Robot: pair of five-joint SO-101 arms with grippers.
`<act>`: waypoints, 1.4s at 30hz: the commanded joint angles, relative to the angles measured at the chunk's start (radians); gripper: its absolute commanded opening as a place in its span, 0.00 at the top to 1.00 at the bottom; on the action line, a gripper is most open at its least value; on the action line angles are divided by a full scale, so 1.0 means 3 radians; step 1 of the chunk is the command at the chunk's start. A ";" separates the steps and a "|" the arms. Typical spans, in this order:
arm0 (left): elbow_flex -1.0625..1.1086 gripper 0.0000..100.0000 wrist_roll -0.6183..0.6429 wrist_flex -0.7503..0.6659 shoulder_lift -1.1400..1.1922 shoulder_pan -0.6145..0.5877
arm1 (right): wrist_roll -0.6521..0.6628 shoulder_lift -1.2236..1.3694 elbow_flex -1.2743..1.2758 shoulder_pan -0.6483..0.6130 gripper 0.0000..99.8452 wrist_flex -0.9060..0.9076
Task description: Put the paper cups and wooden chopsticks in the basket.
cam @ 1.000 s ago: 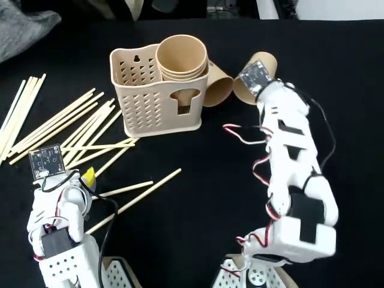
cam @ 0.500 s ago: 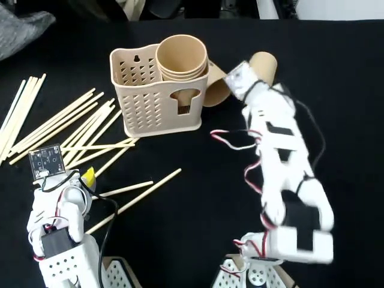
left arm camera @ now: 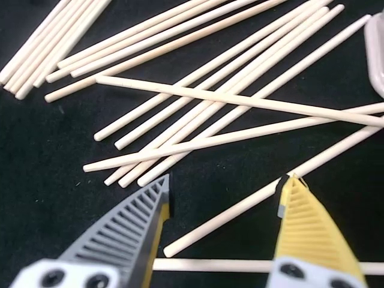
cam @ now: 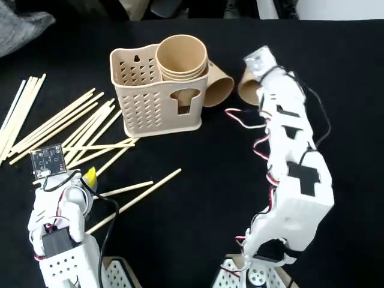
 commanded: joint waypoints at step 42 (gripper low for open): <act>0.0028 0.71 -0.0031 -0.0020 -0.0015 0.0074 | -0.1826 -0.1895 -0.3286 -0.1703 0.99 0.5222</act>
